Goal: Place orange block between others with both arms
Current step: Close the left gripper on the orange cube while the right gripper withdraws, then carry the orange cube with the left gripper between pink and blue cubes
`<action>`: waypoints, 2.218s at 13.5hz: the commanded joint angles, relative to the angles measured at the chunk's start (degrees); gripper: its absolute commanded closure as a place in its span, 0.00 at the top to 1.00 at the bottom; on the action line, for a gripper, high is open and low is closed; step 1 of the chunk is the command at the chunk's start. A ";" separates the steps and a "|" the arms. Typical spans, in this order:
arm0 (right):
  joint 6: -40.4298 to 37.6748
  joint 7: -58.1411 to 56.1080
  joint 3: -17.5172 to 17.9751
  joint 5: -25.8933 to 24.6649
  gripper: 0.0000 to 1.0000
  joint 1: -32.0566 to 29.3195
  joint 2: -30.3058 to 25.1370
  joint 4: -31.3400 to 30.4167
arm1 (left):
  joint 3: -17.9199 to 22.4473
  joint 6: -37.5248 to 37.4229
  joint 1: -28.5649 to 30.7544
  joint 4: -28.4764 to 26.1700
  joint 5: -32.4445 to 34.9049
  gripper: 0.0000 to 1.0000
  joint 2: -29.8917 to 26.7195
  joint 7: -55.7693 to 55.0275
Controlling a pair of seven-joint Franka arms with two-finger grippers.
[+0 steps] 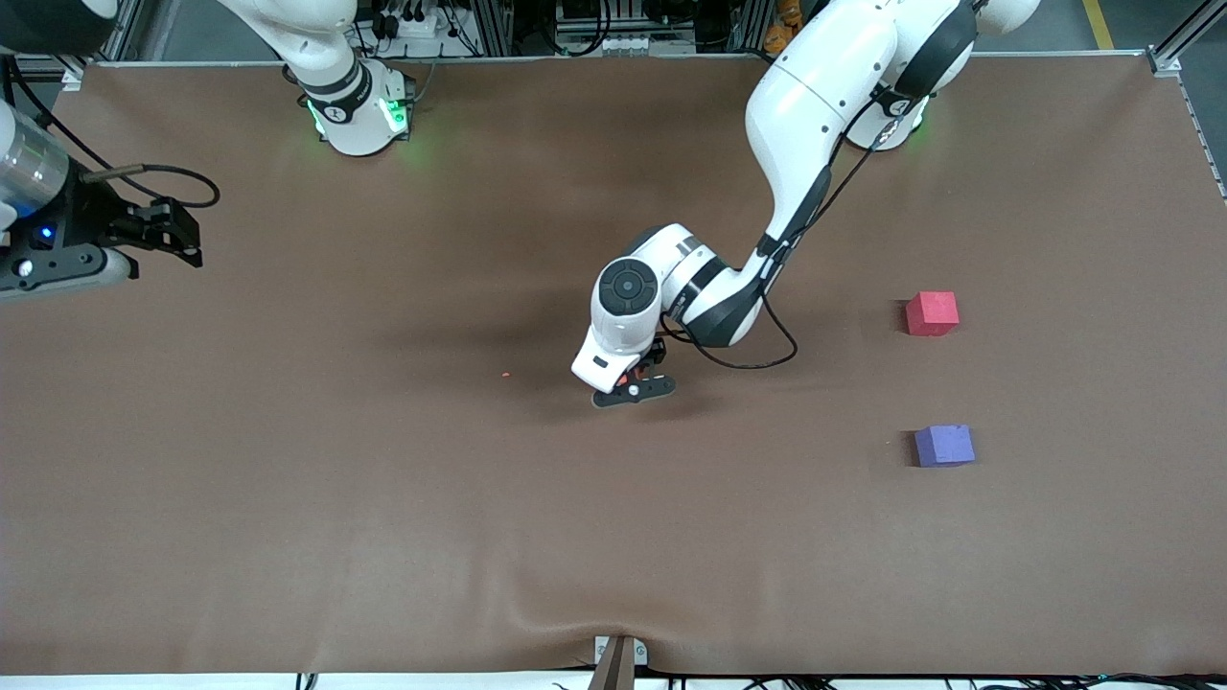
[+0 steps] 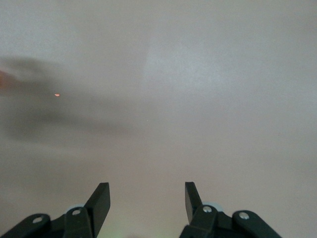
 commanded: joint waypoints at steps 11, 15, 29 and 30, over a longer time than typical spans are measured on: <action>-3.60 0.66 -13.51 4.42 1.00 10.48 -3.68 -0.35 | -0.20 -18.21 20.16 -0.97 1.23 0.00 -20.21 25.72; -2.91 0.75 -24.81 5.21 1.00 19.49 -4.03 -0.34 | -0.56 -21.75 29.47 -8.07 1.15 0.00 -25.56 40.15; -1.41 4.97 -25.17 7.50 1.00 17.73 -3.77 -1.22 | -1.87 5.65 49.62 -44.20 0.71 0.07 -33.75 61.98; -1.41 4.97 -25.17 7.41 1.00 17.73 -3.68 -1.22 | -1.87 7.94 49.88 -46.40 0.71 0.07 -34.28 61.98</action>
